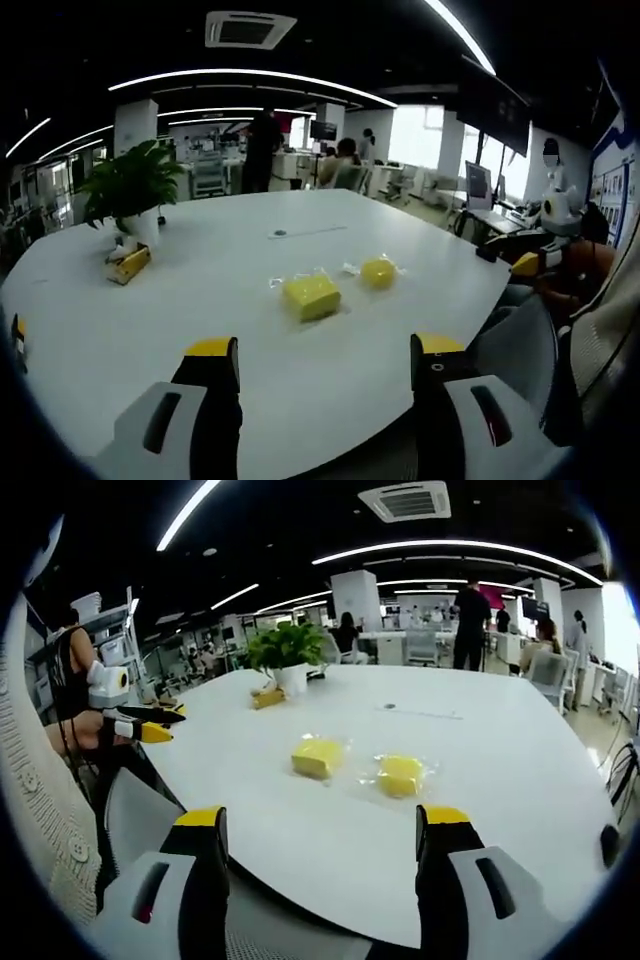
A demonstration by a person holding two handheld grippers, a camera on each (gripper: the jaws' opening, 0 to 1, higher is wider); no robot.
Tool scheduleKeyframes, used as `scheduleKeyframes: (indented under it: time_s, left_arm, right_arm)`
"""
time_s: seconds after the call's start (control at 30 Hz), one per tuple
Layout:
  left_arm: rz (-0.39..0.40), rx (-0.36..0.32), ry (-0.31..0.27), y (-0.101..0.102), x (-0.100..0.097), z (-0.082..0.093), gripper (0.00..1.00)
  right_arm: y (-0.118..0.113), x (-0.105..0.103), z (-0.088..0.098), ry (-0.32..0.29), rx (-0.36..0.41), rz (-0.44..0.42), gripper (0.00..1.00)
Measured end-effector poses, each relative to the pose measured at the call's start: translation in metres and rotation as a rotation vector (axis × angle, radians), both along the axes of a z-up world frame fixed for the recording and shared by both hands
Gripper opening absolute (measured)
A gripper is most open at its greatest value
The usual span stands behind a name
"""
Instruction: Compare the silicone blocks by pressing each to a similar depth, holding the contact briefly, and releasing to observe deformation and rebound differences across the visible hardness samples.
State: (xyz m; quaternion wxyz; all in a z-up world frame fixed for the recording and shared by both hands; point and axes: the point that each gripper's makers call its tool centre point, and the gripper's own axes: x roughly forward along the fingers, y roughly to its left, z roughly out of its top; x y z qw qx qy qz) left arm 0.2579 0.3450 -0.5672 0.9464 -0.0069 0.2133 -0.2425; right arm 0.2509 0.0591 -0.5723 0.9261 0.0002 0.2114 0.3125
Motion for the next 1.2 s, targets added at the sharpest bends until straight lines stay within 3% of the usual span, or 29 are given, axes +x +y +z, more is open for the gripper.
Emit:
scheduleKeyframes:
  time_s: [0.57, 0.97, 1.2]
  left_arm:
    - [0.004, -0.002, 0.005, -0.002, -0.003, 0.0, 0.69]
    - [-0.022, -0.003, 0.05, -0.01, -0.004, -0.005, 0.66]
    - [-0.047, -0.014, 0.066, -0.02, 0.0, 0.002, 0.64]
  right_arm:
    - [0.0, 0.002, -0.007, 0.011, 0.019, -0.007, 0.71]
    - [-0.007, 0.005, -0.004, 0.004, 0.015, -0.021, 0.71]
    - [-0.01, 0.008, -0.002, 0.002, 0.025, -0.039, 0.7]
